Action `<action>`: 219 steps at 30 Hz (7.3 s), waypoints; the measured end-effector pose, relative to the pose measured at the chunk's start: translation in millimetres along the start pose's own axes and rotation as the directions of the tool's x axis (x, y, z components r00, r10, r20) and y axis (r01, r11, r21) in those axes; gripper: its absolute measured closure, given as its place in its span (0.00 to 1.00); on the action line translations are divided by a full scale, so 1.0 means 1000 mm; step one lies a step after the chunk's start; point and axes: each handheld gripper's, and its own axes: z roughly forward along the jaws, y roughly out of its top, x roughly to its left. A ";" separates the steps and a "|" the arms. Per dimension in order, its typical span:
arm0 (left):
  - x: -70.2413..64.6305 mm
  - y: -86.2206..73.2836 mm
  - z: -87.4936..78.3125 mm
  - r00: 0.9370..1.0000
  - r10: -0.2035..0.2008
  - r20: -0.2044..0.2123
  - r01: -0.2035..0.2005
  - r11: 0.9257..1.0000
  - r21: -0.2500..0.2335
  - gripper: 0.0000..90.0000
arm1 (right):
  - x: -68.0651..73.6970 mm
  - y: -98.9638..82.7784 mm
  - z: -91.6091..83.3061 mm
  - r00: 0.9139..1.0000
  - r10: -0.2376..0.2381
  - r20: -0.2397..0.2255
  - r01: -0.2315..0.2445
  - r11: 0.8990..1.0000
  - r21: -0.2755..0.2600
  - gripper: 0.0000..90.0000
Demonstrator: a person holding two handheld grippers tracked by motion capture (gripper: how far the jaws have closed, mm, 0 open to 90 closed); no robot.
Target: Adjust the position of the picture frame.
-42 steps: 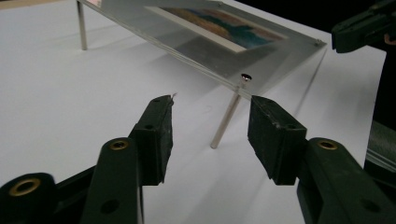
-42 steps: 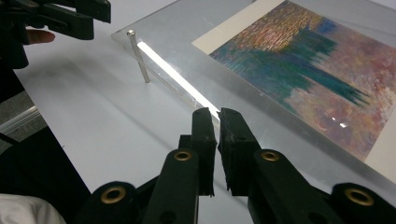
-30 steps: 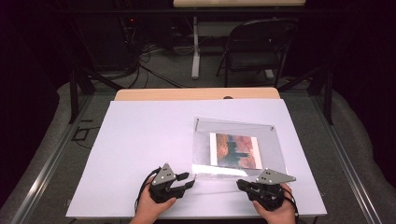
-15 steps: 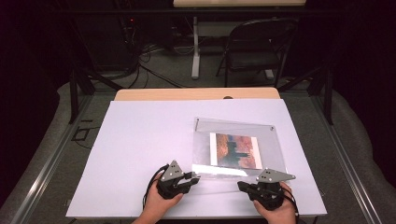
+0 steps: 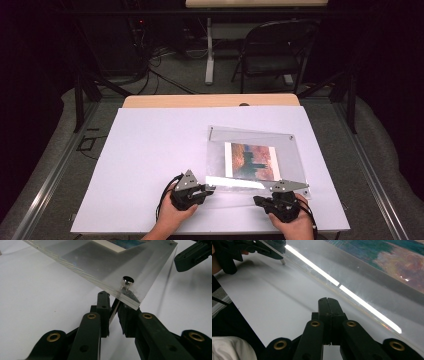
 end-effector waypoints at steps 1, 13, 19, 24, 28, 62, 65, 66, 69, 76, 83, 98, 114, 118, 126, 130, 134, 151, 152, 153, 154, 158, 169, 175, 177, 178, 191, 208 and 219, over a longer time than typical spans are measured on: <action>0.000 0.000 0.000 1.000 0.002 0.002 -0.002 1.000 -0.002 0.89 | 0.001 0.000 0.001 1.000 -0.004 0.001 0.004 1.000 0.003 1.00; -0.001 0.002 -0.003 1.000 0.002 0.018 -0.002 1.000 -0.009 0.90 | -0.005 0.000 0.001 0.999 0.047 0.013 -0.047 0.999 0.009 1.00; -0.002 0.003 -0.004 1.000 0.004 0.018 -0.004 1.000 -0.014 0.90 | -0.012 0.001 0.000 0.995 0.096 -0.016 -0.096 0.995 0.007 1.00; -0.003 0.003 -0.005 1.000 0.013 0.010 -0.013 1.000 -0.009 0.91 | -0.012 0.002 0.000 0.992 0.121 -0.026 -0.120 0.993 0.017 1.00; -0.004 0.004 -0.006 1.000 0.014 0.016 -0.014 1.000 -0.011 0.91 | -0.014 0.004 0.002 0.987 0.152 -0.049 -0.151 0.988 0.029 1.00; -0.020 0.013 -0.002 0.997 0.054 0.050 -0.052 0.998 -0.039 0.94 | -0.055 0.047 0.023 0.978 0.199 -0.056 -0.191 0.974 0.124 1.00; -0.017 0.015 -0.003 0.998 0.035 0.057 -0.032 0.998 -0.059 0.95 | -0.059 0.058 0.033 0.983 0.181 -0.028 -0.175 0.974 0.147 1.00; -0.017 0.015 -0.003 0.998 0.035 0.057 -0.032 0.998 -0.059 0.95 | -0.061 0.060 0.034 0.984 0.175 -0.026 -0.169 0.973 0.157 1.00; -0.016 0.018 -0.003 0.998 0.021 0.054 -0.016 0.997 -0.076 0.95 | -0.066 0.070 0.040 0.987 0.160 -0.005 -0.156 0.971 0.181 1.00; -0.016 0.020 0.007 0.998 0.018 0.062 -0.013 0.997 -0.077 0.95 | -0.080 0.082 0.048 0.984 0.177 -0.020 -0.167 0.956 0.242 1.00; -0.016 0.022 0.016 0.999 0.010 0.051 -0.006 0.997 -0.082 0.95 | -0.090 0.096 0.056 0.988 0.153 0.014 -0.149 0.935 0.321 1.00; -0.014 0.027 0.024 0.998 -0.023 0.055 0.028 0.995 -0.092 0.95 | -0.098 0.121 0.079 0.991 0.125 0.054 -0.136 0.929 0.343 1.00; -0.028 0.029 0.050 0.998 0.025 0.064 -0.021 0.998 -0.059 0.94 | -0.107 0.115 0.088 0.987 0.143 0.075 -0.160 0.922 0.353 1.00; -0.028 0.029 0.051 0.998 0.020 0.067 -0.016 0.998 -0.063 0.94 | -0.106 0.112 0.087 0.986 0.150 0.080 -0.168 0.918 0.360 1.00; -0.024 0.026 0.037 0.997 0.000 0.072 0.004 0.999 -0.046 0.78 | -0.102 0.103 0.068 0.987 0.116 0.110 -0.143 0.947 0.286 0.95; -0.016 0.022 0.020 0.998 -0.039 0.053 0.041 0.998 -0.039 0.71 | -0.096 0.093 0.046 0.986 0.110 0.123 -0.134 0.969 0.206 0.90; -0.008 0.019 0.004 0.997 -0.072 0.040 0.073 0.997 -0.035 0.69 | -0.088 0.085 0.034 0.988 0.103 0.116 -0.118 0.984 0.137 0.85; 0.058 0.002 -0.063 0.968 -0.154 -0.196 0.139 0.986 -0.088 0.61 | -0.020 0.026 0.008 1.000 -0.003 0.031 0.007 0.991 -0.137 0.63; 0.058 0.002 -0.063 0.968 -0.154 -0.196 0.139 0.986 -0.088 0.61 | -0.020 0.026 0.008 1.000 -0.003 0.031 0.007 0.991 -0.137 0.63; 0.066 0.000 -0.065 0.960 -0.171 -0.219 0.154 0.984 -0.093 0.61 | -0.019 0.025 0.009 0.999 -0.010 0.036 0.016 0.989 -0.147 0.62; 0.066 0.000 -0.065 0.960 -0.171 -0.219 0.154 0.984 -0.093 0.61 | -0.019 0.025 0.009 0.999 -0.010 0.036 0.016 0.989 -0.147 0.62; 0.078 -0.001 -0.063 0.951 -0.197 -0.240 0.180 0.979 -0.091 0.59 | -0.019 0.023 0.008 0.999 -0.020 0.049 0.028 0.986 -0.165 0.61; 0.108 0.004 -0.041 0.940 -0.189 -0.285 0.184 0.982 -0.046 0.69 | -0.014 0.014 0.001 0.997 0.001 0.075 0.013 0.981 -0.191 0.65; 0.117 0.006 -0.031 0.940 -0.187 -0.285 0.186 0.982 -0.029 0.75 | -0.009 0.012 -0.002 0.997 0.001 0.077 0.014 0.983 -0.185 0.69; 0.117 0.006 -0.028 0.943 -0.180 -0.278 0.180 0.983 -0.026 0.79 | -0.006 0.011 -0.001 0.997 0.001 0.078 0.014 0.983 -0.183 0.69; 0.117 0.007 -0.028 0.944 -0.176 -0.280 0.177 0.984 -0.021 0.81 | -0.004 0.011 0.001 0.997 -0.007 0.080 0.022 0.983 -0.185 0.69; 0.117 0.012 -0.027 0.942 -0.179 -0.284 0.187 0.982 -0.002 0.95 | 0.009 0.007 0.016 0.996 -0.058 0.067 0.067 0.989 -0.132 0.72; 0.088 0.015 -0.037 0.968 -0.165 -0.190 0.172 0.985 0.019 0.95 | 0.008 0.005 0.026 0.999 -0.047 0.009 0.048 0.992 -0.117 0.78; 0.086 0.013 -0.036 0.970 -0.153 -0.186 0.161 0.986 0.028 0.95 | 0.007 0.007 0.028 0.999 -0.050 -0.007 0.049 0.994 -0.093 0.95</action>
